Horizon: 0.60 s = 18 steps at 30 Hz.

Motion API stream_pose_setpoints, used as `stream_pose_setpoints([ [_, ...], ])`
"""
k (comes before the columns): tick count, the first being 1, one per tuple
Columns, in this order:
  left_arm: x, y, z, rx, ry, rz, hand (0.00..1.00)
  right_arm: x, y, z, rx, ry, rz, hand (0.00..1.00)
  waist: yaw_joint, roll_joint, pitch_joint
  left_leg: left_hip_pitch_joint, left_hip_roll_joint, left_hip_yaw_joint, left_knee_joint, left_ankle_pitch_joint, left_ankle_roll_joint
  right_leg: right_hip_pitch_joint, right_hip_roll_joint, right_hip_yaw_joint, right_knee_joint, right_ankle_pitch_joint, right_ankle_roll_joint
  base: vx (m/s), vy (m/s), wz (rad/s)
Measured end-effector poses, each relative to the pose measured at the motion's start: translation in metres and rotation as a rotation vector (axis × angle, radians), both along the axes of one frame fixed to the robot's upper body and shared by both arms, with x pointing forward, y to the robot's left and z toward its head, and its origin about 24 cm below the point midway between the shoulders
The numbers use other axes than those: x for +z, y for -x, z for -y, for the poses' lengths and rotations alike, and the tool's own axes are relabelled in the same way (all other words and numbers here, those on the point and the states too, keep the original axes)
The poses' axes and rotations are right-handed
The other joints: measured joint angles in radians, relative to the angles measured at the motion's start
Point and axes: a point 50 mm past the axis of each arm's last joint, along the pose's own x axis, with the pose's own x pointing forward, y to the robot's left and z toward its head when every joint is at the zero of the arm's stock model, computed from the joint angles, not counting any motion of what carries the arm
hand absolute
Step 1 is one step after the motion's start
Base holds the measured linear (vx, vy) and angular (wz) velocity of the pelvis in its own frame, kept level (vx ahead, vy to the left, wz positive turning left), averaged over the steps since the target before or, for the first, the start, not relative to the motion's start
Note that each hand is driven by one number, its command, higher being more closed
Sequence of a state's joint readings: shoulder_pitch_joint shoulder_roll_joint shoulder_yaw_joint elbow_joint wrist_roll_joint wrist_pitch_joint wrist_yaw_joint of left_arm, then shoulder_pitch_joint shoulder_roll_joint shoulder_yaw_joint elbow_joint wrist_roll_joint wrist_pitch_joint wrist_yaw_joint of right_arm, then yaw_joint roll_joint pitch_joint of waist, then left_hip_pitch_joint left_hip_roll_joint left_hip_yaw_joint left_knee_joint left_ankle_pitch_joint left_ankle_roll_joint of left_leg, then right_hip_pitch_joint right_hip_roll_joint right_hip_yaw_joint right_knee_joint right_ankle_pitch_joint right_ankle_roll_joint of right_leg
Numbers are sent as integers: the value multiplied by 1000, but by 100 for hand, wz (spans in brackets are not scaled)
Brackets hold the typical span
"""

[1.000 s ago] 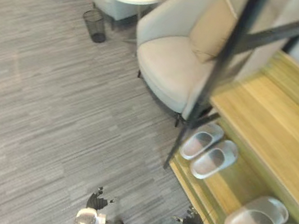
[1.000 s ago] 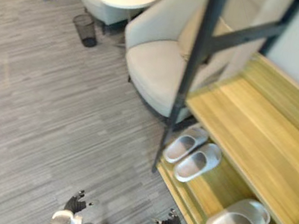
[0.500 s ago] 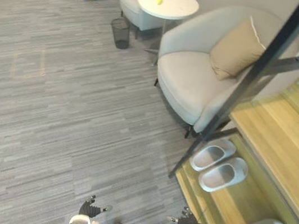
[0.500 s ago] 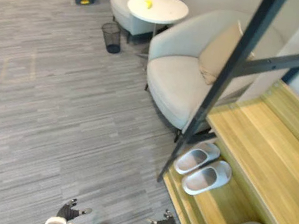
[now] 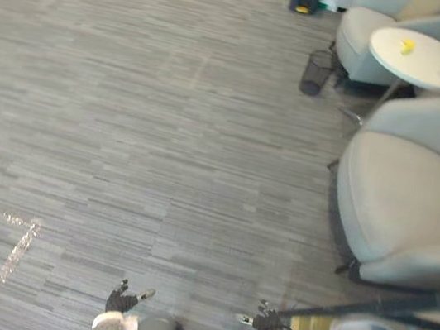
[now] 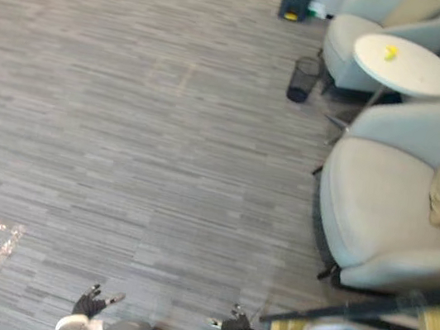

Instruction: Organize the slippers on the shoe rack

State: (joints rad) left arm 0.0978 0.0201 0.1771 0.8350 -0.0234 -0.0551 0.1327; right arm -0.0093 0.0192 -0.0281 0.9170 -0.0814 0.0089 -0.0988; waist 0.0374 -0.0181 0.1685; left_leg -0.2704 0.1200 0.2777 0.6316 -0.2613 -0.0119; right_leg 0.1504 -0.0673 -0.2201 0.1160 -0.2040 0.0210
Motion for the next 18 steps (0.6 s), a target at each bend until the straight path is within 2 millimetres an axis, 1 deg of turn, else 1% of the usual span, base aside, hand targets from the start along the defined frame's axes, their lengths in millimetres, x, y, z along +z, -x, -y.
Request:
stream_pose_setpoints([
  [1, 1, -2, 0, -2, -1, 6, 0, 2, -5, 4, -4, 9, 14, 0, 0, 15, 2, -26, 44, 38, -57, 6, 9, 9, -11, -18, 1, -12, 16, 186, 131, 36],
  [2, 1, -3, 3, -7, 5, 7, 0, 3, -5, 10, -7, 24, 16, 0, -1, 23, 3, -43, 60, 49, -183, 115, -13, 17, -25, -37, 6, -46, 52, 206, 149, 44],
  [3, 1, -6, 2, -7, 4, 13, 0, 2, -6, 10, -8, 24, 13, 0, 1, 13, 7, -38, 32, 50, -191, 116, -5, 24, -40, -38, 6, -57, 64, 243, 172, 67],
  [4, 3, -9, 1, -14, -4, 24, 0, 1, -3, 12, -10, 28, 4, 0, 1, -8, 4, -18, -33, 43, -254, 132, 13, 23, -80, -53, -1, -57, 63, 267, 176, 69],
  [5, 3, -7, 0, -17, -9, 18, 0, -1, 1, 10, -11, 22, -11, 0, 6, -15, 3, -7, -74, 37, -297, 141, 25, 26, -103, -56, -14, -29, 58, 268, 175, 61],
  [6, 2, -6, 0, -16, -8, 14, 0, -1, 1, 9, -10, 19, -13, 0, 9, -16, 2, -4, -82, 36, -303, 142, 27, 27, -109, -56, -16, -22, 62, 273, 174, 34],
  [7, 1, -2, -1, -14, -8, 4, 0, -2, 1, 6, -7, 11, -16, 0, 16, -17, 2, 9, -98, 33, -314, 138, 35, 35, -119, -56, -15, 1, 80, 336, 220, 46],
  [8, -1, 2, -3, -12, -12, -11, 0, -5, 7, 4, -5, 6, -42, 0, 17, -19, 3, 58, -132, 12, -340, 120, 57, 58, -139, -58, 49, 21, 109, 281, 184, 48],
  [9, -1, 3, -3, -12, -11, -12, 0, -6, 8, 5, -6, 7, -49, 0, 17, -18, 3, 74, -135, 8, -349, 119, 58, 52, -145, -53, 89, 21, 109, 283, 195, 54],
  [10, -2, 6, -2, -14, -11, -20, 0, -8, 13, 5, -10, 7, -63, 0, 15, -17, 3, 123, -148, -19, -384, 116, 60, 14, -164, -41, 235, 25, 115, 286, 176, 46],
  [11, -3, 8, -2, -28, -13, -28, 0, -9, 17, 6, -14, 6, -64, 0, 10, -22, 5, 214, -171, -64, -454, 105, 68, -112, -202, -1, 576, 73, 105, 286, 176, 49],
  [12, -2, 8, -3, -33, -18, -30, 0, -8, 16, 6, -14, 5, -61, 0, 8, -23, 6, 227, -175, -72, -462, 102, 71, -138, -199, 13, 629, 60, 100, 291, 123, 61],
  [13, -3, 10, -5, -52, -29, -39, 0, -8, 15, 5, -12, 3, -54, 0, -2, -26, 4, 265, -177, -98, -486, 97, 80, -204, -178, 42, 753, 12, 93, 340, 40, 66],
  [14, -5, 12, -4, -71, -31, -55, 0, -7, 14, 8, -11, 9, -46, 0, -11, -33, 4, 345, -173, -127, -524, 94, 83, -290, -135, 35, 799, -63, 47, 416, 39, 71],
  [15, -5, 12, -1, -78, -26, -59, 0, -6, 12, 10, -10, 15, -37, 0, -19, -28, 6, 380, -163, -138, -541, 85, 82, -335, -103, 27, 757, -88, 22, 362, 12, 48],
  [16, -6, 12, -1, -78, -24, -61, 0, -5, 11, 11, -9, 17, -32, 0, -23, -25, 6, 390, -157, -143, -545, 77, 84, -354, -88, 21, 726, -94, 15, 287, -18, 28],
  [17, -6, 11, 1, -79, -19, -63, 0, -3, 4, 11, -6, 20, -12, 0, -36, -18, 8, 416, -139, -156, -550, 51, 80, -430, -39, 6, 599, -94, 5, 453, -49, 25],
  [18, -6, 8, 2, -82, -16, -61, 0, -1, 1, 12, -4, 21, 0, 0, -41, -16, 10, 433, -126, -166, -559, 31, 70, -480, 3, 5, 416, -36, 6, 385, -46, 26],
])
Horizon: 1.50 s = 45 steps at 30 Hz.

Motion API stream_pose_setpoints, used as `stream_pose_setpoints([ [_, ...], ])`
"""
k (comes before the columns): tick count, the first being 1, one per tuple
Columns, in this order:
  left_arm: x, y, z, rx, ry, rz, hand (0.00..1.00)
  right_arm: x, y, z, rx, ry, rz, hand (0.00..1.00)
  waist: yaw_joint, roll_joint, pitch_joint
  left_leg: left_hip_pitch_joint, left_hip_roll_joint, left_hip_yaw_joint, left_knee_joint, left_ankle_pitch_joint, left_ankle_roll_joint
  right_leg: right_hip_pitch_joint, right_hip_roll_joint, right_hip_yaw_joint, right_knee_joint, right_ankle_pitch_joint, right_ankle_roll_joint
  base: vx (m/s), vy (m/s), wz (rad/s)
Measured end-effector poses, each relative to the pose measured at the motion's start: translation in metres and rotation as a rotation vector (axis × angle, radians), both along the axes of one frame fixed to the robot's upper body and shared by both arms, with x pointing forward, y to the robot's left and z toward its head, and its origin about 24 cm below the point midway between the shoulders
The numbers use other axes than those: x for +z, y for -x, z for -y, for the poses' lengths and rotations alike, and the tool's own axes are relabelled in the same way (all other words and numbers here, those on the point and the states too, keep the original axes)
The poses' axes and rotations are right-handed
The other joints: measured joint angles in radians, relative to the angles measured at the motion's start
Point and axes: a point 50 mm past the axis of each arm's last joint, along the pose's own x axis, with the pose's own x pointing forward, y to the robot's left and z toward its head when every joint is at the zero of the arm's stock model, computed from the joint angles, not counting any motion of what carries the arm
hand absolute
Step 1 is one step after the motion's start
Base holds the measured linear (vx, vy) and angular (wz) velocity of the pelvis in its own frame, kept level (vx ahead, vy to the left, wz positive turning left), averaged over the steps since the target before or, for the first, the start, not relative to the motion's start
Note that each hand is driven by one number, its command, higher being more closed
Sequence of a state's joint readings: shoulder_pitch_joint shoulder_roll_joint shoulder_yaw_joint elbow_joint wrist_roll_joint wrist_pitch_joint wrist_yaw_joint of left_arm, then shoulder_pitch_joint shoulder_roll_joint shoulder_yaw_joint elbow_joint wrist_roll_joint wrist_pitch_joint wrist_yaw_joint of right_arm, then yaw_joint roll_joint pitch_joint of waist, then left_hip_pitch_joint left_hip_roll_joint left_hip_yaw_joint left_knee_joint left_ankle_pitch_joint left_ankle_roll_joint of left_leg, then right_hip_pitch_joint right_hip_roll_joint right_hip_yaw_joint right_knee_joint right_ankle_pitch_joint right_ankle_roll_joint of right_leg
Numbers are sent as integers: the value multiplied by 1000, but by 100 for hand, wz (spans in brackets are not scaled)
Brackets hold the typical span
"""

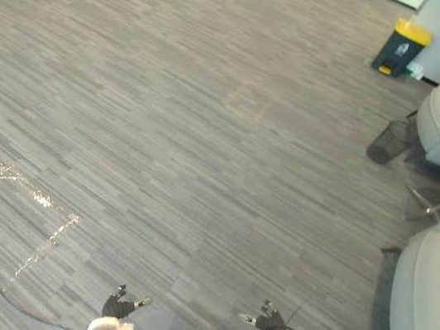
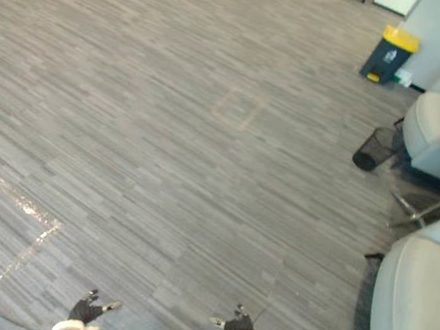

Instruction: Organize the slippers on the shoe rack

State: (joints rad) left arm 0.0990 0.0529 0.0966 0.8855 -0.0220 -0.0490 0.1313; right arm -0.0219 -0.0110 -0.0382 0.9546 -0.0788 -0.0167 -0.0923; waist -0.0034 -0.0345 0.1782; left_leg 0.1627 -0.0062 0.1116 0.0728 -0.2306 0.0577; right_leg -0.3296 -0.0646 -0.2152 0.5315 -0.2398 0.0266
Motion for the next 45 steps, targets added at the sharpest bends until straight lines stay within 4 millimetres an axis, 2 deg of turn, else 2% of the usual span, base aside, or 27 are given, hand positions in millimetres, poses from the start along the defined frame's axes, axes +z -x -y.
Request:
stream_pose_setpoints([
  [1, 0, -2, 0, -1, 1, 4, 0, 0, -1, 0, 0, 0, 3, 0, -3, 0, 0, 8, 2, -8, -3, -4, -7, -12, 11, 1, -77, 34, 6, 557, -104, 40],
  [2, 2, -9, 3, -9, 5, 20, 0, 1, -2, 2, -7, 2, 4, 0, -15, -9, 4, 40, -3, -34, -19, -22, -19, -22, 23, 4, -303, 146, 23, 315, -72, 43],
  [4, 5, -17, 5, -21, 7, 40, 0, 1, -2, 6, -33, 3, 2, 0, -26, -22, 13, 90, -18, -71, -27, -64, -33, -57, 12, 33, -377, 244, 29, 545, -147, 67],
  [5, 3, -16, 13, -19, 31, 34, 0, 1, -2, 13, -48, 14, 3, 0, -40, 7, 3, 121, 20, -99, -35, -86, -40, -49, 40, 52, -340, 336, -26, 721, -184, 69],
  [8, 5, -22, 24, -11, 61, 58, 0, 7, -8, 18, -78, 18, 37, 0, -43, 53, 21, 56, 73, -107, 201, -78, -54, -15, 63, 7, -257, 273, -85, 704, -190, 53],
  [9, 5, -23, 25, -3, 67, 61, 0, 7, -8, 19, -77, 21, 38, 0, -44, 62, 25, 3, 89, -99, 362, -56, -88, 22, 72, -6, -254, 239, -89, 632, -203, 41],
  [10, 5, -20, 27, 29, 84, 66, 0, 9, -7, 20, -74, 25, 50, 0, -42, 77, 37, -113, 136, -86, 676, 72, -141, 112, 92, -21, -272, 191, -99, 632, -152, 26],
  [11, 7, -19, 27, 49, 88, 83, 0, 10, -6, 14, -57, 20, 55, 0, -22, 81, 47, -210, 200, -47, 923, 74, -146, 206, 116, -12, -297, 142, -115, 644, -131, 13],
  [13, 12, -24, 24, 62, 83, 119, 0, 7, -2, 1, -46, -7, 45, 0, 6, 63, 48, -317, 247, 24, 1038, 33, -123, 323, 118, -1, -338, 92, -119, 746, -118, -6],
  [16, 18, -29, 24, 65, 78, 164, 0, 7, -3, -12, -48, -46, 43, 0, 23, 38, 39, -453, 254, 111, 870, -31, -96, 451, 96, 19, -416, 73, -97, 561, -26, -23],
  [18, 22, -35, 24, 62, 77, 191, 0, 8, -8, -16, -46, -56, 51, 0, 46, 28, 46, -516, 191, 118, 572, -19, -97, 518, 55, 56, -454, 49, -66, 667, 119, -53],
  [19, 23, -37, 24, 60, 77, 198, 0, 9, -8, -12, -53, -50, 52, 0, 58, 29, 46, -531, 142, 87, 343, 54, -110, 556, 26, 73, -477, 33, -44, 480, 168, -44],
  [21, 22, -34, 23, 62, 70, 193, 0, 4, -1, -7, -54, -36, 18, 0, 68, 37, 42, -527, 116, 41, 212, 210, -133, 616, 17, 119, -504, -3, -20, 667, 284, -61],
  [22, 20, -32, 18, 60, 57, 181, 0, 1, 1, -9, -53, -40, -4, 0, 68, 32, 28, -519, 98, 35, 225, 277, -93, 633, -2, 143, -499, -6, -19, 867, 420, -35],
  [23, 19, -30, 12, 49, 39, 165, 0, -2, 6, -14, -55, -55, -23, 0, 52, -9, 2, -515, 61, 50, 232, 229, -62, 576, -50, 167, -385, 11, -34, 635, 312, -13],
  [24, 19, -31, 12, 47, 37, 166, 0, -2, 8, -14, -57, -55, -27, 0, 52, -14, 0, -512, 58, 54, 238, 220, -53, 559, -56, 178, -347, 13, -34, 616, 291, 2],
  [25, 19, -31, 11, 31, 31, 165, 0, -4, 12, -14, -61, -56, -39, 0, 53, -25, 5, -480, 52, 76, 253, 190, -45, 523, -67, 204, -218, 31, -5, 586, 255, -28],
  [26, 17, -30, 8, 11, 17, 147, 0, -5, 16, -15, -61, -56, -45, 0, 54, -42, 17, -370, 29, 98, 241, 121, -33, 420, -104, 228, 103, 116, 78, 586, 255, -32],
  [27, 16, -29, 8, 9, 15, 138, 0, -5, 15, -15, -60, -57, -42, 0, 53, -44, 22, -336, 23, 101, 232, 108, -32, 395, -113, 224, 185, 123, 92, 564, 225, -38],
  [29, 10, -20, 12, -14, 21, 86, 0, -3, 11, -14, -51, -52, -19, 0, 32, -23, 24, -152, 16, 120, 157, 57, -28, 270, -124, 145, 450, 81, 44, 479, 162, -25],
  [31, 9, -21, 16, -30, 29, 87, 0, -1, 7, -15, -49, -54, 0, 0, 28, -15, 17, -77, 24, 135, 111, 29, -31, 145, -103, 82, 475, 39, 21, 540, 99, -20],
  [34, 6, -19, 18, -40, 29, 57, 0, 6, -8, -14, -31, -46, 51, 0, -3, -2, 28, 31, 46, 154, 53, 12, -32, 16, -36, -34, 159, -1, -12, 534, 29, 0],
  [37, 7, -20, 17, -54, 24, 62, 0, 7, -10, -11, -28, -36, 49, 0, -15, -12, 24, 136, 30, 149, -24, -6, -62, -1, 13, -76, -334, 192, -19, 630, -60, 26],
  [38, 6, -19, 17, -69, 19, 56, 0, 6, -9, -10, -25, -35, 43, 0, -16, -39, 28, 194, 3, 126, -31, -31, -102, -2, 4, -66, -360, 311, -97, 650, -100, 27],
  [40, 2, -14, 24, -66, 41, 33, 0, 8, -11, -1, -17, -9, 49, 0, -14, 14, 17, 223, 43, 122, -15, -34, -108, -16, 22, -89, -265, 322, -138, 666, -127, -4],
  [42, 1, -13, 28, -64, 48, 29, 0, 9, -13, 1, -19, 2, 57, 0, -16, 57, 1, 166, 110, 117, 163, -23, -125, 3, 73, -100, -237, 245, -150, 709, -228, -17],
  [45, 3, -12, 26, 4, 66, 47, 0, 8, -8, -9, 2, -14, 51, 0, -8, 73, 18, -97, 238, 68, 863, 129, -166, 199, 177, -33, -324, 184, -197, 669, -151, -56],
])
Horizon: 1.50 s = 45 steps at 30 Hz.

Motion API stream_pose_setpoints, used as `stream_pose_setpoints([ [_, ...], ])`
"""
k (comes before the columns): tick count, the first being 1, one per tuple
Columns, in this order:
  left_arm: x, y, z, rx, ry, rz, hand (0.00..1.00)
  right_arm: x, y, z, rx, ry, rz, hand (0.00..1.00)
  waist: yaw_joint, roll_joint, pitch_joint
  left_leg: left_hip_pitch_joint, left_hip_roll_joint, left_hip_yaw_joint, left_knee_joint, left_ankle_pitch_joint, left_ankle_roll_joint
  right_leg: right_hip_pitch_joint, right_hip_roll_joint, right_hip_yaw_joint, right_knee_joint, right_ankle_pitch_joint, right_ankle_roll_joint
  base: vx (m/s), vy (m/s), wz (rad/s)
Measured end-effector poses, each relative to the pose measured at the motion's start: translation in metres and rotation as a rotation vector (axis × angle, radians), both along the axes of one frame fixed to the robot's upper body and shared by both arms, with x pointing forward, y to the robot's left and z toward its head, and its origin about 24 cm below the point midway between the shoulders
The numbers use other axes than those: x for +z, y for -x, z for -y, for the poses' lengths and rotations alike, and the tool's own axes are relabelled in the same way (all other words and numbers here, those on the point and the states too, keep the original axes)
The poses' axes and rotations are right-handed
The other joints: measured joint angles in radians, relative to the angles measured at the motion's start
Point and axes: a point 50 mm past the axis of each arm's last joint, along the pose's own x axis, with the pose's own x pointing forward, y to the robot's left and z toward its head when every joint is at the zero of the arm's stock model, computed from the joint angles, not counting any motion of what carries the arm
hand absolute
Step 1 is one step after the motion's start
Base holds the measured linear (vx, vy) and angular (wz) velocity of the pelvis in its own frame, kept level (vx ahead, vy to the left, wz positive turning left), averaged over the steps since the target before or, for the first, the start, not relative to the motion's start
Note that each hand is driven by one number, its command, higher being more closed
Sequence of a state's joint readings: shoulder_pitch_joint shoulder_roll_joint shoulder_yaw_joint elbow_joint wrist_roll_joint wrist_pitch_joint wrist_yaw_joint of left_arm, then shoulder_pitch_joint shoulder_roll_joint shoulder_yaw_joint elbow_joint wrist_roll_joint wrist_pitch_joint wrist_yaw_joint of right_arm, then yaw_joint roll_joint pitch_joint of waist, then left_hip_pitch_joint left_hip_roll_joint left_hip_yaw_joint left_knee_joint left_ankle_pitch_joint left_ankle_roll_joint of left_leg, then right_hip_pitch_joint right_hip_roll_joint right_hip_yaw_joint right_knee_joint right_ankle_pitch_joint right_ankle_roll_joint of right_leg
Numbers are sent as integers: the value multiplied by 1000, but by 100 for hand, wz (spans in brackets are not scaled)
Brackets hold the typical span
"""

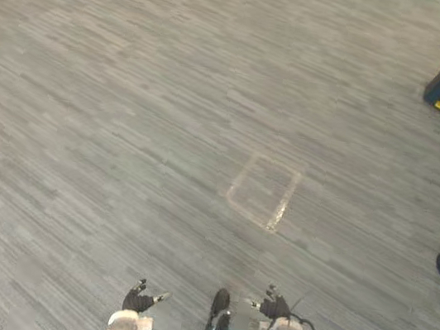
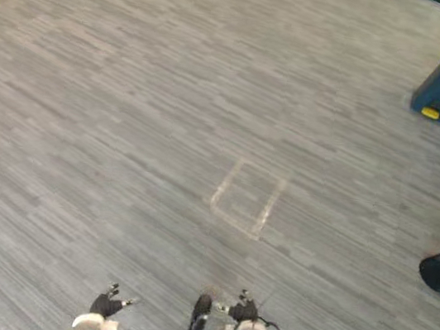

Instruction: Organize the slippers on the shoe rack

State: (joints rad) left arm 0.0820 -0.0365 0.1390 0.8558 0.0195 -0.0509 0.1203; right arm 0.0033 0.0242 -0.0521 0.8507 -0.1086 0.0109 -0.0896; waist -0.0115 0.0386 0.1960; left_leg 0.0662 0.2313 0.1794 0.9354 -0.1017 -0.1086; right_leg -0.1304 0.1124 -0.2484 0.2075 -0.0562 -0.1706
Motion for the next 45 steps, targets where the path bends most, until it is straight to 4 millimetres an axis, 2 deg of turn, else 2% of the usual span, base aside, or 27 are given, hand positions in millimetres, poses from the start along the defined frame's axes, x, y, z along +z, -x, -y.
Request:
stream_pose_setpoints([
  [1, 1, -1, 0, 0, 0, 6, 0, 0, 0, -2, 1, -4, 3, 0, 2, -2, 4, -23, 9, 3, 53, -14, 1, 24, 7, 14, -6, -8, -6, 717, -68, -87],
  [3, 8, -8, -3, -3, -5, 56, 0, -2, 7, -13, 15, -30, -17, 0, 15, -41, 4, -178, 18, 42, 145, -109, 39, 168, 12, 96, -63, -55, -10, 520, -65, -80],
  [6, 12, -12, -2, 5, -5, 90, 0, -3, 8, -15, 10, -36, -24, 0, 35, -42, 0, -291, -16, 67, -77, -166, 67, 261, 5, 191, -109, -71, 18, 476, 9, -100],
  [8, 14, -15, -1, 26, 3, 110, 0, -2, 5, -13, 5, -32, -18, 0, 54, -42, 7, -347, -107, 2, -487, -111, 52, 330, -37, 289, -132, -111, 55, 560, 179, -115],
  [10, 14, -15, -1, 25, 4, 106, 0, -3, 7, -12, 4, -28, -25, 0, 55, -34, 5, -358, -134, -30, -626, -60, 43, 357, -53, 323, -144, -141, 75, 473, 256, -88],
  [11, 11, -11, -2, 28, 3, 89, 0, -8, 13, -9, 5, -20, -57, 0, 60, -17, -5, -363, -134, -66, -666, 0, 44, 394, -60, 370, -137, -200, 93, 580, 375, -85],
  [12, 11, -11, -2, 27, 2, 88, 0, -9, 14, -9, 5, -19, -66, 0, 61, -16, -9, -362, -136, -71, -657, 18, 49, 400, -65, 378, -130, -213, 99, 527, 356, -80],
  [13, 10, -10, -5, 28, -7, 85, 0, -12, 20, -9, 4, -21, -92, 0, 63, -32, -29, -363, -159, -61, -621, 54, 64, 401, -95, 402, -97, -252, 116, 497, 298, -64],
  [15, 10, -8, -11, 27, -29, 75, 0, -15, 26, -11, -5, -32, -113, 0, 67, -62, -49, -344, -166, -1, -587, 30, 93, 335, -123, 414, 74, -266, 144, 693, 363, -80],
  [16, 9, -7, -14, 20, -38, 67, 0, -15, 27, -12, -20, -42, -114, 0, 65, -74, -48, -307, -173, 27, -606, 8, 97, 274, -133, 391, 223, -245, 191, 683, 376, -79],
  [17, 7, -8, -15, -3, -50, 51, 0, -15, 26, -11, -25, -45, -113, 0, 62, -85, -35, -223, -185, 60, -647, -12, 113, 184, -164, 345, 444, -194, 307, 527, 314, -74],
  [18, 6, -7, -15, -16, -52, 39, 0, -14, 24, -10, -30, -46, -106, 0, 58, -86, -30, -172, -195, 71, -670, -24, 118, 152, -185, 306, 541, -188, 316, 489, 289, -65],
  [20, 2, -2, -10, -51, -48, 5, 0, -12, 20, -9, -25, -41, -84, 0, 41, -73, -23, -36, -205, 99, -733, -51, 132, 73, -226, 183, 688, -221, 243, 461, 226, -32],
  [21, 0, -1, -7, -70, -45, -11, 0, -11, 16, -12, -15, -46, -71, 0, 24, -73, -23, 48, -204, 115, -787, -53, 134, 7, -230, 94, 663, -254, 201, 436, 157, -11],
  [22, -1, -1, -7, -72, -45, -13, 0, -10, 15, -12, -15, -47, -69, 0, 22, -72, -23, 59, -204, 116, -798, -53, 134, -7, -230, 78, 648, -258, 195, 577, 155, -7],
  [24, -1, -3, -5, -82, -43, -17, 0, -7, 7, -11, -10, -43, -49, 0, 11, -62, -16, 114, -190, 130, -854, -54, 132, -87, -210, -17, 443, -252, 178, 388, 68, -11],
  [26, -1, -3, -7, -99, -51, -20, 0, -7, 4, -10, -5, -38, -50, 0, 8, -65, -14, 149, -195, 139, -899, -71, 106, -109, -172, -53, 128, -111, 172, 302, 24, 1],
  [27, -2, -1, -7, -104, -50, -27, 0, -8, 5, -8, -5, -34, -57, 0, 7, -80, -15, 174, -215, 134, -904, -94, 90, -114, -165, -25, 27, -1, 153, 425, -28, 24],
  [28, -3, 2, -8, -103, -46, -37, 0, -10, 9, -5, -7, -27, -72, 0, 1, -95, -21, 200, -240, 113, -900, -120, 80, -112, -166, 22, 11, 131, 82, 485, -86, 20],
  [31, -4, -1, 6, -117, -14, -33, 0, -8, 5, 13, -46, 7, -61, 0, -1, -15, -26, 199, -168, 84, -788, -145, 53, -71, -127, -10, 30, 34, 91, 548, -143, 17],
  [33, -5, 1, 7, -110, -9, -40, 0, -7, 7, 13, -48, 6, -56, 0, -4, -10, -29, 118, -123, 78, -556, -154, 41, -25, -104, -8, 7, 1, 87, 348, -145, -1],
  [35, -1, 0, 5, -75, -5, -14, 0, -7, 11, 6, -35, -3, -47, 0, -1, -3, -25, -18, -28, 67, -166, -85, 58, 66, -52, 31, -24, -32, 48, 511, -140, -43],
  [37, 1, -1, 4, -71, -9, 6, 0, -7, 13, 0, -20, -11, -54, 0, 12, -14, -21, -96, 3, 65, -12, -147, 55, 129, -30, 93, -20, -71, 36, 562, -70, -98],
  [40, 5, -6, 4, -46, -2, 36, 0, -8, 14, -4, -30, -29, -59, 0, 21, -36, -21, -172, -19, 73, -150, -215, 62, 201, -41, 197, -38, -82, 43, 407, 0, -116],
  [42, 6, -9, 7, -37, 6, 50, 0, -8, 14, -2, -55, -37, -60, 0, 24, -48, -13, -215, -76, 7, -331, -218, 54, 228, -65, 271, -36, -98, 72, 410, 144, -111],
  [44, 7, -11, 10, -42, 14, 57, 0, -9, 15, -3, -59, -38, -66, 0, 28, -49, -13, -249, -164, -191, -504, -175, 30, 260, -99, 345, -32, -124, 111, 343, 223, -102],
  [45, 6, -11, 11, -43, 16, 54, 0, -10, 19, -3, -62, -37, -76, 0, 28, -42, -17, -251, -177, -244, -556, -140, 27, 265, -98, 363, -27, -137, 131, 323, 258, -110],
])
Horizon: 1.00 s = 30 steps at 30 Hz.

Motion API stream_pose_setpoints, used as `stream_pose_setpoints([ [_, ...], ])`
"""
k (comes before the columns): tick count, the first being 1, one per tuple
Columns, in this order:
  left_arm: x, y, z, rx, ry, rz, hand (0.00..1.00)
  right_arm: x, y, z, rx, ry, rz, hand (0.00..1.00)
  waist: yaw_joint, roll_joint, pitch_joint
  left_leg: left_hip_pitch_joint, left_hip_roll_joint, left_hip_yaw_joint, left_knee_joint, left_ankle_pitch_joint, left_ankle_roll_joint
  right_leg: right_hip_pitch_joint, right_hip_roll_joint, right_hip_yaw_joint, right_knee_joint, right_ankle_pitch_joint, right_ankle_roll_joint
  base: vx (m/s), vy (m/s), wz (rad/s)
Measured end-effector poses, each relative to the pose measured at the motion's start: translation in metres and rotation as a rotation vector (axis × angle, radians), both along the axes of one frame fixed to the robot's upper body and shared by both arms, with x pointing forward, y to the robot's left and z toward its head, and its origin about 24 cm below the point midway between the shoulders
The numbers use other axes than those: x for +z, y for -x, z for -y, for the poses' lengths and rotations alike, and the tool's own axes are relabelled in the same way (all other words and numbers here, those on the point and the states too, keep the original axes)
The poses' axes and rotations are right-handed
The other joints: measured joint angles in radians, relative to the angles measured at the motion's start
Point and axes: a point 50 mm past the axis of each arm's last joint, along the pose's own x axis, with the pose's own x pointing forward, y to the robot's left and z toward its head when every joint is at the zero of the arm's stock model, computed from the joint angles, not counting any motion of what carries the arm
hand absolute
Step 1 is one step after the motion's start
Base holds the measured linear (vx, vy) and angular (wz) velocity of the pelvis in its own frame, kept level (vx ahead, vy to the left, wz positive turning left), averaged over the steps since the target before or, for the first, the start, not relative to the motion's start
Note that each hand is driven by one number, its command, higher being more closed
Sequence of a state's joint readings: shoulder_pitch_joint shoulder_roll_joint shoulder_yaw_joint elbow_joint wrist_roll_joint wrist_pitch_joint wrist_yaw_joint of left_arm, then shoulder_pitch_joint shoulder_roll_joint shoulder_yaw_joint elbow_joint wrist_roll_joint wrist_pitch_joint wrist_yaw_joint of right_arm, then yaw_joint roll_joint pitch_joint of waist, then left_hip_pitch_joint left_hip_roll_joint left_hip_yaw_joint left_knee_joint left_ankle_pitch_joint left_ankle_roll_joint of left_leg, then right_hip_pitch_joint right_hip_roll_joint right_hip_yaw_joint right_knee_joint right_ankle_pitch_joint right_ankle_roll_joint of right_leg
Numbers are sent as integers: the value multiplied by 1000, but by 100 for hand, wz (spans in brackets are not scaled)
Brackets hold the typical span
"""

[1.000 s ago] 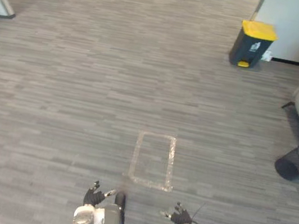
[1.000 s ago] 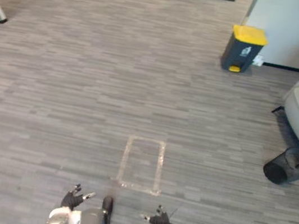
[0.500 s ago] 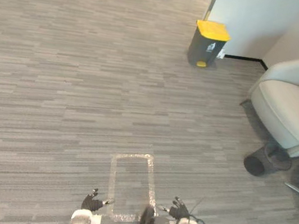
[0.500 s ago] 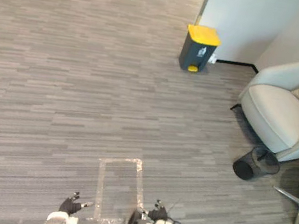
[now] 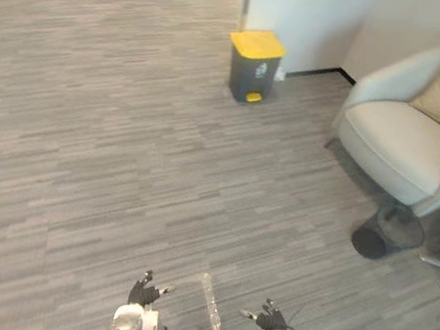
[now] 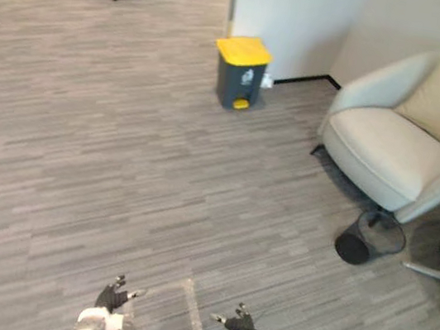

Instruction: Organize the slippers on the shoe rack

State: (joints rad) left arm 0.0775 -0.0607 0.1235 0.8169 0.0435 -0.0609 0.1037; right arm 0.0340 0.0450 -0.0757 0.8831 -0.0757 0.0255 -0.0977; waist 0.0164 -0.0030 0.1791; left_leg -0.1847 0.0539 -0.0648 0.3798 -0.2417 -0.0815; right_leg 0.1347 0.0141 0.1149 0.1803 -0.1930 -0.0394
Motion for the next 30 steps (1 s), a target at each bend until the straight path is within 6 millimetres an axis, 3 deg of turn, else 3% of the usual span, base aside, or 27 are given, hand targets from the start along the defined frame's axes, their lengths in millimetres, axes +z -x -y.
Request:
stream_pose_setpoints([
  [1, -2, 4, 1, 2, 4, -12, 0, -1, 4, 2, -2, 6, -9, 0, 5, 25, -12, -1, 5, -54, -57, 74, 2, -2, 10, 23, 11, -23, 20, 308, 324, -125],
  [2, -6, 11, 0, 9, 8, -40, 0, -3, 7, 5, -3, 13, -20, 0, 16, 75, -36, -4, 41, -63, -44, 148, -39, 4, 35, 52, 41, -75, 36, 299, 356, -118],
  [3, -5, 10, -6, 24, -7, -42, 0, -3, 7, 3, -3, 8, -25, 0, 17, 52, -37, 1, 28, -29, -17, 130, -22, 5, 14, 75, 66, -91, 51, 295, 412, -111],
  [4, -6, 12, -12, 32, -23, -45, 0, -4, 12, -2, -2, -9, -29, 0, 18, 12, -51, 31, 10, 25, -38, 109, -2, -9, -21, 93, 100, -105, 75, 209, 300, -83],
  [6, -5, 12, -16, 30, -33, -41, 0, -6, 19, -8, 10, -26, -49, 0, 40, -15, -70, 63, -9, 96, -67, 80, 19, -45, -57, 124, 153, -107, 90, 183, 265, -105],
  [8, -6, 12, -17, 28, -37, -47, 0, -6, 18, -9, 8, -33, -48, 0, 38, -28, -68, 121, -9, 177, -104, 74, 37, -87, -73, 114, 224, -93, 109, 129, 201, -118],
  [10, -7, 15, -17, 28, -35, -61, 0, -6, 17, -10, 11, -35, -46, 0, 41, -22, -68, 197, 7, 290, -173, 84, 52, -133, -101, 22, 279, -67, 109, 81, 159, -151],
  [11, -10, 19, -16, 23, -34, -80, 0, -6, 13, -8, 16, -28, -38, 0, 30, -17, -72, 235, 14, 344, -213, 89, 51, -137, -139, -142, 236, -56, 100, 65, 113, -123],
  [12, -11, 20, -17, 20, -35, -88, 0, -7, 14, -8, 19, -29, -49, 0, 23, -16, -73, 250, 16, 365, -224, 90, 49, -133, -153, -223, 196, -41, 93, 123, 62, -111],
  [14, -13, 19, -17, 0, -41, -109, 0, -9, 11, -9, 32, -29, -65, 0, 23, -12, -75, 256, 26, 412, -249, 97, 39, -116, -153, -432, 77, -2, 78, 138, -11, -89],
  [15, -14, 19, -16, -8, -39, -117, 0, -10, 11, -6, 36, -20, -70, 0, 21, -10, -76, 257, 30, 419, -261, 100, 36, -105, -149, -475, 43, 10, 71, 122, -77, -65],
  [17, -15, 18, -10, -46, -32, -126, 0, -8, 6, 5, 36, 11, -61, 0, -1, 24, -57, 288, 45, 426, -268, 103, 33, -51, -113, -463, -35, 47, 58, 135, -96, -33],
  [20, -16, 21, -12, -48, -36, -133, 0, -10, 10, 13, 34, 30, -75, 0, -1, 29, -58, 332, 58, 437, -259, 102, 28, 9, -95, -448, -95, 62, 52, 89, -72, -22],
  [22, -15, 20, -14, -48, -42, -128, 0, -10, 11, 16, 32, 37, -79, 0, 0, 23, -54, 305, 79, 441, -174, 86, 11, 12, -84, -418, -113, 67, 47, 43, -92, -40],
  [25, -14, 17, -20, -38, -56, -119, 0, -9, 10, 19, 30, 44, -77, 0, 16, 15, -35, 209, 137, 428, 88, 65, 27, 20, -62, -335, -137, 77, 33, 56, -82, -85],
  [26, -12, 15, -22, -32, -60, -109, 0, -10, 11, 21, 27, 48, -79, 0, 32, 13, -22, 175, 129, 346, 148, 24, 35, 24, -64, -286, -141, 78, 30, 90, 40, -105],
  [28, -12, 14, -17, -36, -49, -103, 0, -9, 13, 34, 0, 77, -86, 0, 33, 32, -14, 177, 74, 204, 67, -19, 22, 23, -70, -240, -131, 78, 30, 72, 110, -81],
  [30, -12, 14, -14, -35, -41, -96, 0, -9, 16, 43, -34, 88, -95, 0, 34, 48, -15, 187, 21, 75, -120, 17, 26, 1, -68, -189, -110, 74, 42, 26, 157, -77],
])
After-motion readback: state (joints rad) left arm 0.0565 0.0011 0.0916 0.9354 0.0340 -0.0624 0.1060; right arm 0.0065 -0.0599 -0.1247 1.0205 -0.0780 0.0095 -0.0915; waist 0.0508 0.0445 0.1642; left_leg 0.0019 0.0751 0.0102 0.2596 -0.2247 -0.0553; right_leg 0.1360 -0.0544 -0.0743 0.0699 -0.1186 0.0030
